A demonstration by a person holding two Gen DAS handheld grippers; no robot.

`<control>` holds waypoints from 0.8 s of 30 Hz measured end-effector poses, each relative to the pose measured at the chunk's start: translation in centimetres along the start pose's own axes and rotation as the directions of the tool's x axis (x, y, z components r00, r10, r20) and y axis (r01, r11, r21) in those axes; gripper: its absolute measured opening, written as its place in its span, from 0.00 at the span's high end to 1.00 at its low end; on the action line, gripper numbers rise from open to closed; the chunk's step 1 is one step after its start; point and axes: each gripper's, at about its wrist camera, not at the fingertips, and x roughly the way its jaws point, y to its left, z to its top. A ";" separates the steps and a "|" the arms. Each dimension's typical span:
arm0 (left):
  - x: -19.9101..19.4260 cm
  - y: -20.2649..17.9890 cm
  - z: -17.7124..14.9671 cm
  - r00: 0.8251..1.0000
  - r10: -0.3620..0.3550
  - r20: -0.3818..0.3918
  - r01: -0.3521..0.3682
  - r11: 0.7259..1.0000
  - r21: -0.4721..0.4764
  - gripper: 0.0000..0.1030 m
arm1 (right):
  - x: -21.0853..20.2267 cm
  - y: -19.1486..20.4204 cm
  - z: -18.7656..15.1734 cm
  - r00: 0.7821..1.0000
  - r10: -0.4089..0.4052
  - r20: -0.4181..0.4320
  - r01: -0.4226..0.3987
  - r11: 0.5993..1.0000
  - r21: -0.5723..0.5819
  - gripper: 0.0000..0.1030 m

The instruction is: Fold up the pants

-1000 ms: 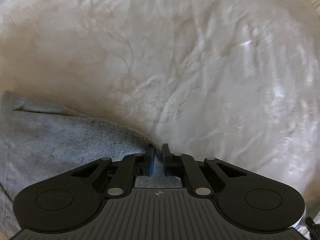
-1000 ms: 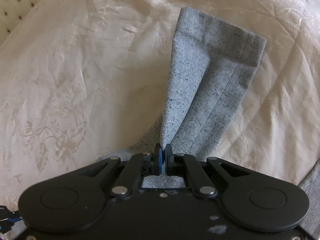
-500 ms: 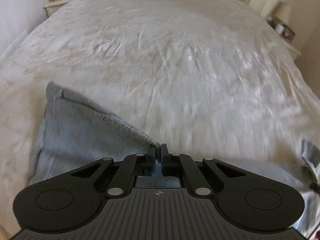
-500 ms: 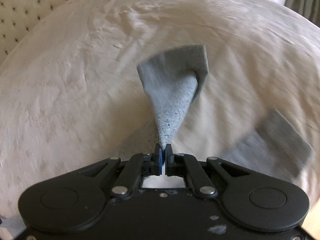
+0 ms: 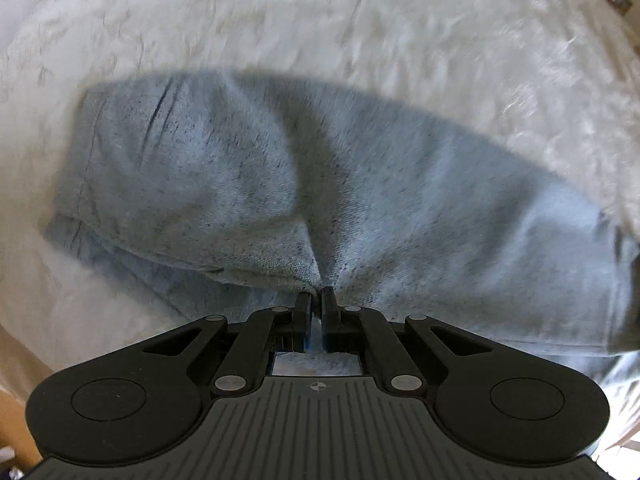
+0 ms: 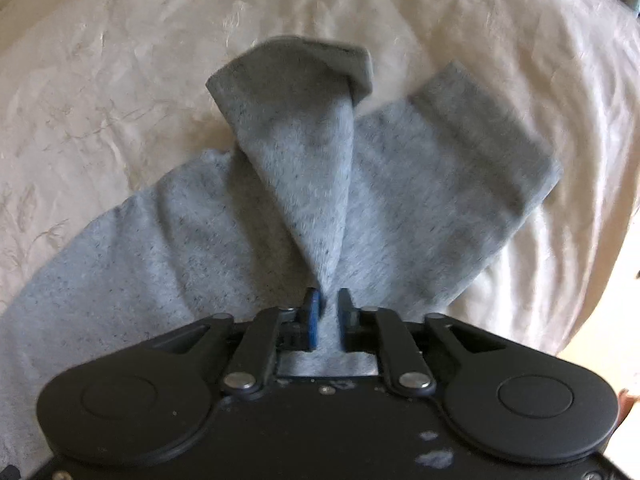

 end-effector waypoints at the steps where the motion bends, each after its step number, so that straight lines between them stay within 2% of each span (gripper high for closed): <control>1: 0.5 -0.1 -0.1 1.000 0.006 -0.009 -0.006 1.000 -0.001 0.96 | -0.6 0.3 0.1 0.999 -0.010 0.042 0.011 1.000 -0.027 0.81; 2: 1.1 -0.3 0.0 1.000 0.012 -0.017 -0.012 1.000 0.003 0.96 | -1.3 0.9 0.3 0.996 -0.019 0.089 0.025 0.997 -0.069 0.70; 4: 1.9 -0.8 0.1 0.999 0.029 -0.026 -0.028 0.999 0.021 0.96 | -1.9 2.1 1.1 0.988 -0.011 0.157 0.033 0.990 -0.140 0.62; 8: 3.2 -1.3 0.4 0.998 0.045 -0.054 -0.045 0.999 0.014 0.96 | -1.1 4.6 3.7 0.978 0.008 0.210 0.033 0.981 -0.189 0.58; 11: 3.7 -1.3 0.6 0.997 0.049 -0.063 -0.050 0.999 -0.007 0.96 | 0.9 6.9 5.3 0.975 -0.019 0.220 0.067 0.975 -0.214 0.55; 14: 4.0 -1.7 1.0 0.996 0.053 -0.071 -0.055 0.998 -0.025 0.96 | 3.1 8.9 6.1 0.971 -0.077 0.224 0.134 0.958 -0.253 0.48; 18: 4.2 -1.1 0.6 0.995 0.054 -0.079 -0.057 0.998 -0.037 0.96 | 5.5 11.1 6.6 0.956 -0.182 0.231 0.247 0.924 -0.290 0.47; 19: 4.2 -1.1 0.7 0.995 0.054 -0.080 -0.057 0.998 -0.039 0.96 | 6.2 11.5 6.7 0.949 -0.215 0.231 0.279 0.913 -0.298 0.50; 21: 4.3 -1.2 1.0 0.995 0.053 -0.083 -0.057 0.998 -0.038 0.96 | 6.7 11.6 6.7 0.935 -0.259 0.243 0.327 0.892 -0.311 0.68; 22: 4.4 -1.0 0.9 0.995 0.052 -0.084 -0.056 0.998 -0.036 0.96 | 6.6 11.3 6.8 0.933 -0.264 0.246 0.334 0.889 -0.313 0.93; 24: 4.6 -1.1 0.8 0.995 0.052 -0.084 -0.055 0.998 -0.027 0.96 | 5.2 9.8 7.5 0.951 -0.207 0.231 0.269 0.922 -0.279 0.95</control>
